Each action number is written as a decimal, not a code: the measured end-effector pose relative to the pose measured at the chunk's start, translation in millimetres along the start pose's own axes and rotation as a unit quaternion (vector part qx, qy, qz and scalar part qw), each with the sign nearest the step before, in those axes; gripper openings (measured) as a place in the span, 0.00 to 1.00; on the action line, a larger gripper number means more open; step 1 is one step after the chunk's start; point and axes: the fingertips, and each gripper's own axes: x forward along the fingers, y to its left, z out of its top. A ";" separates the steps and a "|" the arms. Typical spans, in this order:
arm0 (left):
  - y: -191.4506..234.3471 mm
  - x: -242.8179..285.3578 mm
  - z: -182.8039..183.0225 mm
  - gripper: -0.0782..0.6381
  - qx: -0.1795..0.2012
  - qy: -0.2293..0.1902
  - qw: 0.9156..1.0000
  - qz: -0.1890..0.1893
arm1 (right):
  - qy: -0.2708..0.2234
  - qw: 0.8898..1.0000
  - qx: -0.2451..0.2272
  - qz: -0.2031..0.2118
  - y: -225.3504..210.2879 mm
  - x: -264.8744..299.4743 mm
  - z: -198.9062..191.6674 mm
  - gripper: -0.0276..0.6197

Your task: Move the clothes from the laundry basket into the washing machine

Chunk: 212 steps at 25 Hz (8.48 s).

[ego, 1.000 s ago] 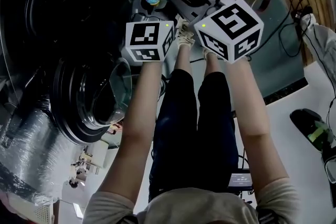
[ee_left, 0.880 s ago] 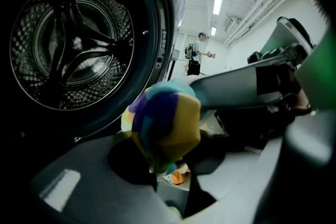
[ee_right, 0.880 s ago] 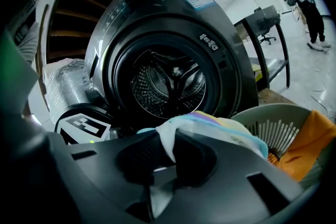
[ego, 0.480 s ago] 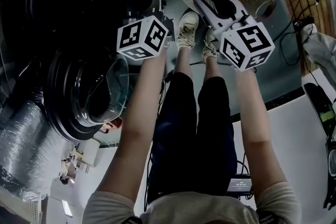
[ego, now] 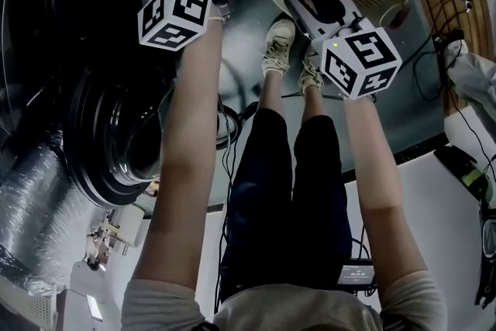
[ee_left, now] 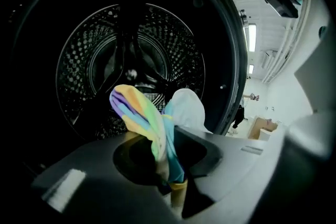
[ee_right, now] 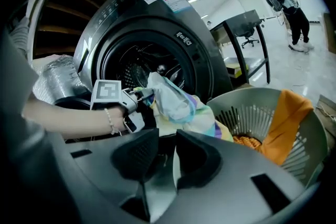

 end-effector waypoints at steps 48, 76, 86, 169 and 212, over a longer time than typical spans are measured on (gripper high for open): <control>2.2 1.2 -22.2 0.19 -0.047 0.066 0.993 0.085 | 0.024 0.998 0.050 -0.030 -5.7 6.4 -22.2 0.16; -16.5 19.1 -27.8 0.63 -0.004 0.096 0.992 0.078 | 0.020 0.998 0.054 -0.025 10.7 7.7 -25.0 0.16; -69.3 17.2 -143.7 0.28 0.040 0.231 0.972 0.020 | 0.031 0.998 0.044 -0.022 8.0 0.5 -34.3 0.16; -149.4 -25.2 -82.8 0.12 0.113 0.121 0.980 -0.115 | 0.049 0.965 -0.050 -0.254 -175.4 -66.7 4.5 0.31; -208.2 -61.6 -168.2 0.47 0.097 0.300 0.919 -0.238 | -0.193 0.972 0.132 0.030 18.5 -102.6 102.5 0.10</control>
